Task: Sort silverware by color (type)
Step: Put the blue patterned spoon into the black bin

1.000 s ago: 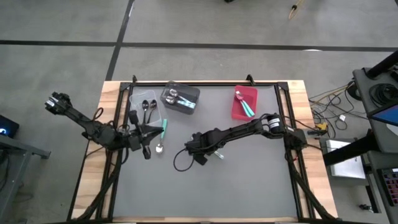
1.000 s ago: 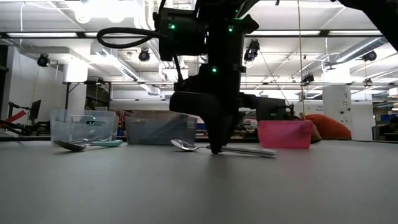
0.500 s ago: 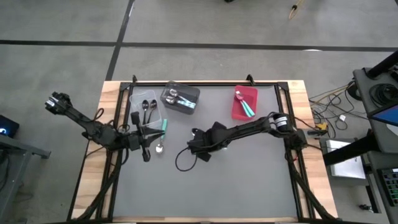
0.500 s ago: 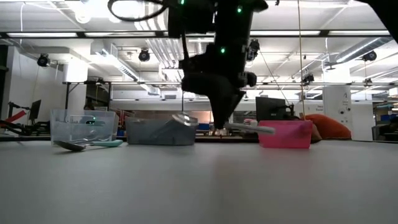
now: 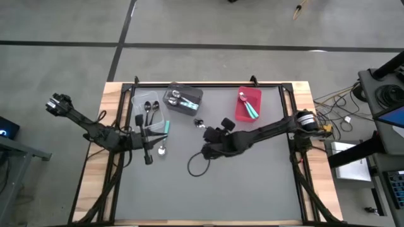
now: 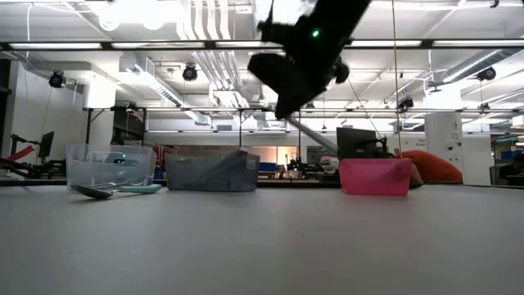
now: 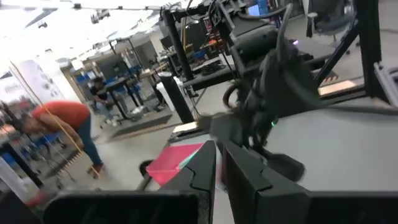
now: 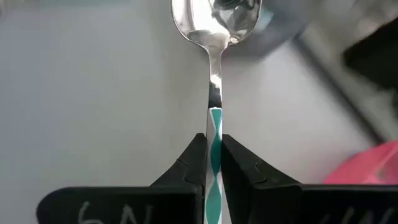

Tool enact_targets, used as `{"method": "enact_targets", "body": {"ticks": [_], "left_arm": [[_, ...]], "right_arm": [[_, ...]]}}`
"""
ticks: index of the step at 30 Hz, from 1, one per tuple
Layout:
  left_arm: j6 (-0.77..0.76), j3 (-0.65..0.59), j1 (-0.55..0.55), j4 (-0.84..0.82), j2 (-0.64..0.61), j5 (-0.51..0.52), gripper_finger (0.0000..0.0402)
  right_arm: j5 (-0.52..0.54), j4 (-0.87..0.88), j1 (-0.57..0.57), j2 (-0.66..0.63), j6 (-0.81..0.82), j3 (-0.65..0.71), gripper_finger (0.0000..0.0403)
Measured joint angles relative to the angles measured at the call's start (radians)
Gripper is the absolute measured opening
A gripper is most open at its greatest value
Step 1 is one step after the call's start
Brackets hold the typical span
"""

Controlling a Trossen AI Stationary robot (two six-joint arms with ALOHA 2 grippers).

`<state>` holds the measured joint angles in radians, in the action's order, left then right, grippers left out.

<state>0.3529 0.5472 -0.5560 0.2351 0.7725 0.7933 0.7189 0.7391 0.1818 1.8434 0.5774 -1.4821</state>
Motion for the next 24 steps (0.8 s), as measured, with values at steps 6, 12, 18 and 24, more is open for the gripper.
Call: {"method": "enact_targets", "body": {"ticks": [6, 12, 18, 24], "left_arm": [[-0.182, 0.0, 0.002, -0.03, 0.014, 0.0, 0.0033], [-0.388, -0.001, 0.012, -0.027, 0.097, 0.0, 0.0084], [-0.502, -0.001, 0.061, 0.084, 0.238, 0.094, 0.0144], [-0.525, -0.001, 0.115, 0.139, 0.324, 0.187, 0.0184]], "right_arm": [[0.278, -0.356, 0.048, -0.095, -0.147, 0.209, 0.0017], [0.258, -0.765, 0.05, -0.114, -0.492, 0.297, 0.0017], [0.186, -0.999, 0.049, -0.109, -0.81, 0.3, 0.0017], [0.179, -1.03, 0.045, -0.109, -0.962, 0.287, 0.0017]]}}
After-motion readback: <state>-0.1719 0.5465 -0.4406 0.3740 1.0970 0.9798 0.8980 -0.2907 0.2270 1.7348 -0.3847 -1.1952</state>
